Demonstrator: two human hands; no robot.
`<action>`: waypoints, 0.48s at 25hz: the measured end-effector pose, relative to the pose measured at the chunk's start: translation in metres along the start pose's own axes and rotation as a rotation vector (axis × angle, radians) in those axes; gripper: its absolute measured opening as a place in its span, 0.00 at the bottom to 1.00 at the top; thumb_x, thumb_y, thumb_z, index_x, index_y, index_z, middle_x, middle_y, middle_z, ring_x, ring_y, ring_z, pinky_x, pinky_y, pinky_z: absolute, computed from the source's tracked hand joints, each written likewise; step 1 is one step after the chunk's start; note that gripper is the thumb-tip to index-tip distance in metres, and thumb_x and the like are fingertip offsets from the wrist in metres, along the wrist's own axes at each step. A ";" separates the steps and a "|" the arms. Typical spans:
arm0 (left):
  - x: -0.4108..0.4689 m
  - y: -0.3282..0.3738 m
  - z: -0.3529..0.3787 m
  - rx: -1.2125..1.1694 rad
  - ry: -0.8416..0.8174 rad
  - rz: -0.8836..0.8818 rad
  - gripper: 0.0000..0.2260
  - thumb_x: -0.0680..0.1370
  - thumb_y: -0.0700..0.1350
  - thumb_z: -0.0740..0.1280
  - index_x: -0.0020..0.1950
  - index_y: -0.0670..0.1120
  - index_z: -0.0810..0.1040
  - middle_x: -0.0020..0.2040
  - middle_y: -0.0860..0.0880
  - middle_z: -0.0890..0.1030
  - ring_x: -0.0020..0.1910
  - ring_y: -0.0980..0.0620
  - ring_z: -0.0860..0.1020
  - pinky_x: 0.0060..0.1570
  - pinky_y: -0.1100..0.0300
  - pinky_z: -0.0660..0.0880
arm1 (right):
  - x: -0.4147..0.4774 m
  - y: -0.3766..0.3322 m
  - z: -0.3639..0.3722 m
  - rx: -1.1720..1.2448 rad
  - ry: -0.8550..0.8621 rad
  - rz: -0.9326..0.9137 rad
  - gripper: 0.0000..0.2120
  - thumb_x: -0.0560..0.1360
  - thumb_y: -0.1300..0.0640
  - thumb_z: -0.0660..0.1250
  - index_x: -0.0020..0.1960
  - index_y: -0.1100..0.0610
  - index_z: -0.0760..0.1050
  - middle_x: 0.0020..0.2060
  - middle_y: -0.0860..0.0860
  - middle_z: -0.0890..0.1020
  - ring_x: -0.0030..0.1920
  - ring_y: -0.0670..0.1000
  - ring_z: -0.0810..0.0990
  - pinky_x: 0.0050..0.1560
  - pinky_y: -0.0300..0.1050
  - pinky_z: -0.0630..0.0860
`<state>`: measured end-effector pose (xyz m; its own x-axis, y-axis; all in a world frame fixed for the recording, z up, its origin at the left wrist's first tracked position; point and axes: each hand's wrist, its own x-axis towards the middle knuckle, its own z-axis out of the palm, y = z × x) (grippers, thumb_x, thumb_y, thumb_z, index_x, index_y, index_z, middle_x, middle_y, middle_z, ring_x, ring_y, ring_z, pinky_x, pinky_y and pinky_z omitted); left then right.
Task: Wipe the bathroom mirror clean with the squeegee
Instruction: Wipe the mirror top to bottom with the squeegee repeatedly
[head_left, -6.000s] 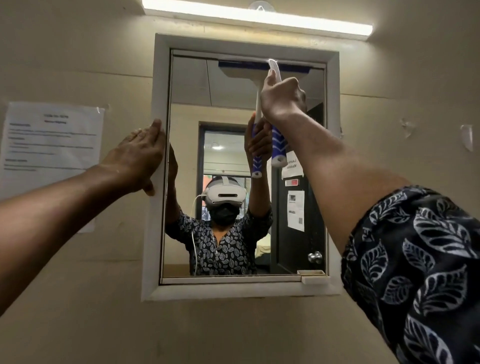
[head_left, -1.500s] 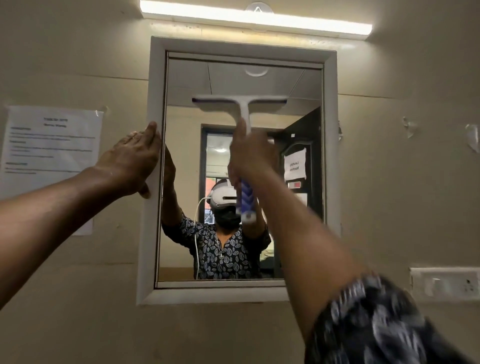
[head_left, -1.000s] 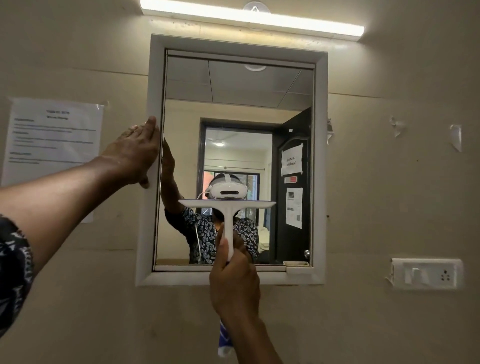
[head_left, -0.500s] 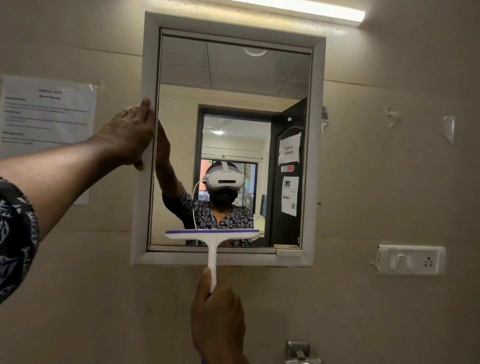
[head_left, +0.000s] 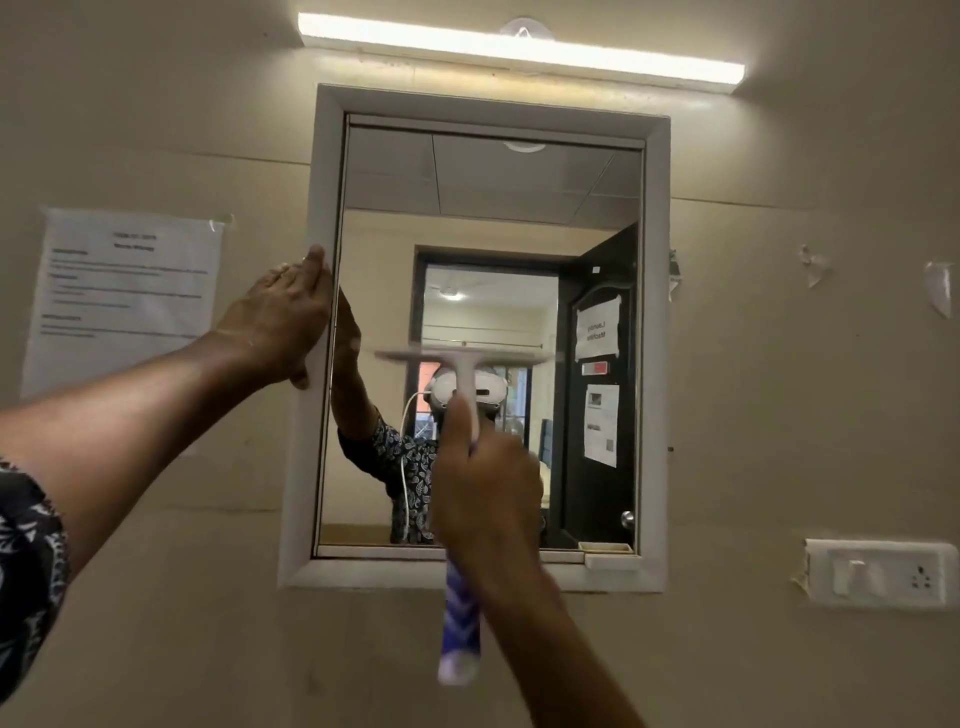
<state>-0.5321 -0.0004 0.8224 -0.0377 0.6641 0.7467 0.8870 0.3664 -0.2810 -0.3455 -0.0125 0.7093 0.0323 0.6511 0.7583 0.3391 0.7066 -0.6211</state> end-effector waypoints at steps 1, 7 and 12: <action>0.000 0.000 0.000 0.000 -0.005 0.004 0.57 0.63 0.44 0.78 0.75 0.37 0.38 0.76 0.39 0.40 0.76 0.42 0.47 0.74 0.53 0.47 | 0.022 -0.015 -0.004 0.035 0.038 -0.053 0.23 0.79 0.41 0.48 0.33 0.51 0.68 0.26 0.47 0.72 0.21 0.41 0.71 0.21 0.31 0.64; 0.001 0.000 0.002 0.011 -0.001 -0.005 0.54 0.66 0.42 0.77 0.75 0.38 0.38 0.76 0.40 0.39 0.76 0.42 0.46 0.74 0.53 0.47 | 0.134 -0.088 0.001 0.196 0.163 -0.161 0.18 0.78 0.47 0.54 0.32 0.54 0.67 0.27 0.51 0.75 0.28 0.50 0.76 0.30 0.39 0.70; 0.002 0.000 0.004 -0.030 0.024 -0.015 0.52 0.67 0.39 0.75 0.76 0.40 0.38 0.77 0.42 0.40 0.76 0.42 0.46 0.74 0.52 0.48 | 0.171 -0.115 0.027 0.237 0.170 -0.158 0.18 0.77 0.48 0.55 0.32 0.55 0.65 0.31 0.54 0.77 0.34 0.55 0.81 0.42 0.52 0.81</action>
<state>-0.5340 0.0038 0.8210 -0.0404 0.6429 0.7649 0.8999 0.3561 -0.2518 -0.4042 0.0245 0.9054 0.1598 0.4870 0.8586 0.1248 0.8529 -0.5070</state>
